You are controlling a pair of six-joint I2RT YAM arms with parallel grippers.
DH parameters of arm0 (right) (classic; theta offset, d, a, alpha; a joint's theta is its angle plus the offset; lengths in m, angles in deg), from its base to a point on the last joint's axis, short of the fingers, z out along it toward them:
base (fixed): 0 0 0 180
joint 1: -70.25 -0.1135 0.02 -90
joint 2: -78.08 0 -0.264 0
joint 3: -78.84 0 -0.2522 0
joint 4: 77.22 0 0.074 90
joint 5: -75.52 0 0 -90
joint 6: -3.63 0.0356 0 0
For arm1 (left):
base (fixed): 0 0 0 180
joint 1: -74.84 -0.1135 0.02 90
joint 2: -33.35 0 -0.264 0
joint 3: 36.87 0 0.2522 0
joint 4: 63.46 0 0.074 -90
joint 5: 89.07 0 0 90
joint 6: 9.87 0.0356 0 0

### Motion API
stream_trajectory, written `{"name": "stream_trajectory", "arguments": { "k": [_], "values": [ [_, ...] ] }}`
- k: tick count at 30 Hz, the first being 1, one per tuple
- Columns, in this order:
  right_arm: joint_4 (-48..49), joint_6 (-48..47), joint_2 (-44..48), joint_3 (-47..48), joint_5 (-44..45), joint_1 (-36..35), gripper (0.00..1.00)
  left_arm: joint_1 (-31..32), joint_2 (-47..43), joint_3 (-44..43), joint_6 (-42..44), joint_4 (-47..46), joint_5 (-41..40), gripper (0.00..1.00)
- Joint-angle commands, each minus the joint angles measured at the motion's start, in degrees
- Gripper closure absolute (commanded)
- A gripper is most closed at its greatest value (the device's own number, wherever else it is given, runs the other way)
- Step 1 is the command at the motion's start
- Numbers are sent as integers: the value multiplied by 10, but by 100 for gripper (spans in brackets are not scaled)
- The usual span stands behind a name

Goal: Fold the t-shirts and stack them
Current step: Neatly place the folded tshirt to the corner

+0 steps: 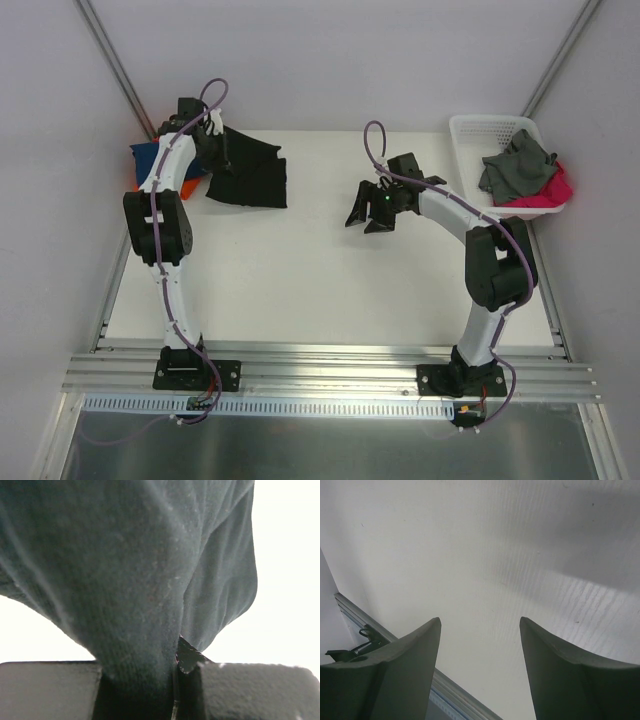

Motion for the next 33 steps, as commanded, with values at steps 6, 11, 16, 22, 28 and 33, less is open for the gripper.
{"name": "stream_trajectory", "arguments": {
  "k": [6, 11, 16, 22, 28, 33],
  "values": [
    [9, -9, 38, -11, 4, 4, 32, -43, 5, -103, 68, 15, -119, 100],
    [13, -8, 49, -28, 5, 4, 32, -84, 26, -151, 91, 7, -158, 100],
    [16, -9, 55, -40, 6, 4, 32, -111, 35, -183, 106, -4, -184, 100],
    [17, -11, 63, -50, 9, 1, 33, -134, 35, -190, 107, -15, -213, 100],
    [20, -13, 67, -57, 10, -3, 33, -143, 29, -207, 112, -38, -246, 100],
    [20, -12, 65, -54, 13, -5, 33, -143, 34, -212, 111, -47, -263, 100]
  ]
}}
